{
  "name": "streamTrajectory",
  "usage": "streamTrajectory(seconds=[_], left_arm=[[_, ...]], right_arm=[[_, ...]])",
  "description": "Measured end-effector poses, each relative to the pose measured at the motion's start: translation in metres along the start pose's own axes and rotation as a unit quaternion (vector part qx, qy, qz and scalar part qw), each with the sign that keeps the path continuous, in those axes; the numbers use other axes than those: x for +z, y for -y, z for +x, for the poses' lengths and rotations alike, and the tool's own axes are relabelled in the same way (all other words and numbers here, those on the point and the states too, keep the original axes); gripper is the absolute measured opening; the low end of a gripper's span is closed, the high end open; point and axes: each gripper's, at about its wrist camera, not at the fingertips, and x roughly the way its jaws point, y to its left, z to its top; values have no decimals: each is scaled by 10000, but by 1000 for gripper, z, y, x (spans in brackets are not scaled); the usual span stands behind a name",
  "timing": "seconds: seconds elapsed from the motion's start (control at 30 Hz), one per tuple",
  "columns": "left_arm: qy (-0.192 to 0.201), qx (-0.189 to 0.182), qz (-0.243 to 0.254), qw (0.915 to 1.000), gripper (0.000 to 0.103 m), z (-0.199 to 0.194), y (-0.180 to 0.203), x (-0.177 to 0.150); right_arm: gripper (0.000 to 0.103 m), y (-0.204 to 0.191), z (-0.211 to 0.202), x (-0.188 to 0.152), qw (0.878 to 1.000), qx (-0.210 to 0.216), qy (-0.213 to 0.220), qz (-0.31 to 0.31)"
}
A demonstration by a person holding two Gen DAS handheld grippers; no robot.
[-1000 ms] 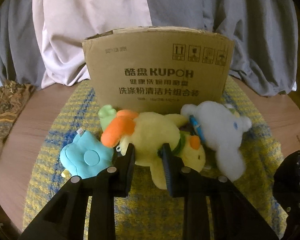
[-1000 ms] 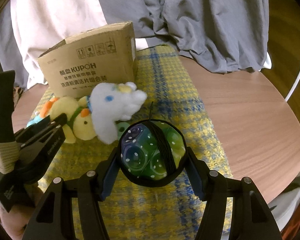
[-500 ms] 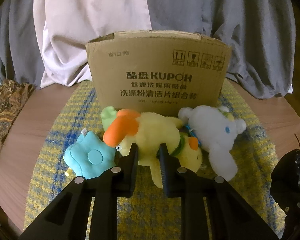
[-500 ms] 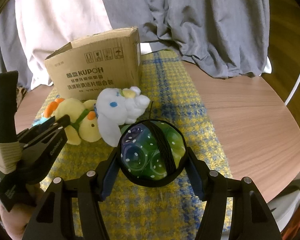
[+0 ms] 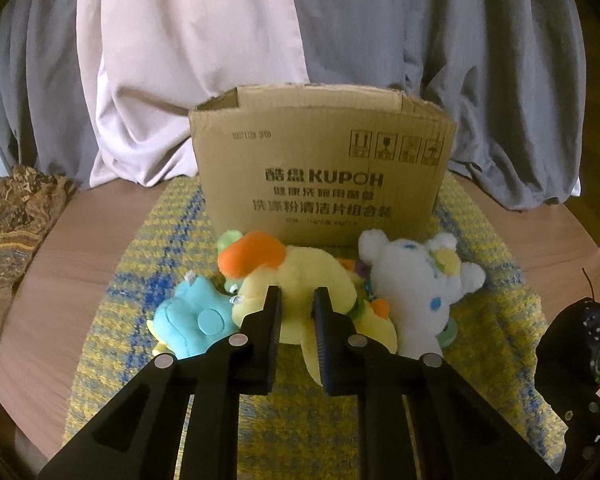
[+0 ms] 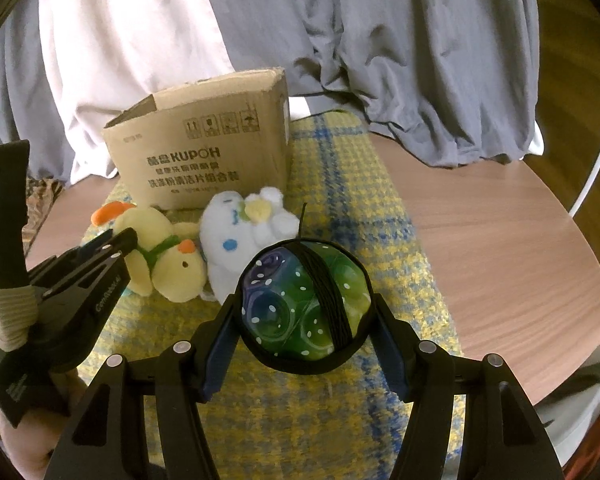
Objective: Organize objects
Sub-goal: 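Lift the ball with the right tool while the left tool lifts the duck toward the box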
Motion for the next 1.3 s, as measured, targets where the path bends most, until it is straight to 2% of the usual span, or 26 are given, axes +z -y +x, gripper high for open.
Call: streamTrajectory(seconds=[0.6,0.73,1.07,1.3], left_arm=[[226,27,55,9997,14,-21,-7,12],[257,18,56,9997,7,-25,-9,16],[118,17,24,9999,6,-17,-17,16],[249,-16,52,9997,6,-24,-18,19]], right_arm=[[62,-6,-15,6,9997,104,201,-61],[62,-9,-17,8,9996,127,239,-74],[62,-14,-19,12,9993,185,298,-130],[62,-15,-20,15,9992,210,335,-107]])
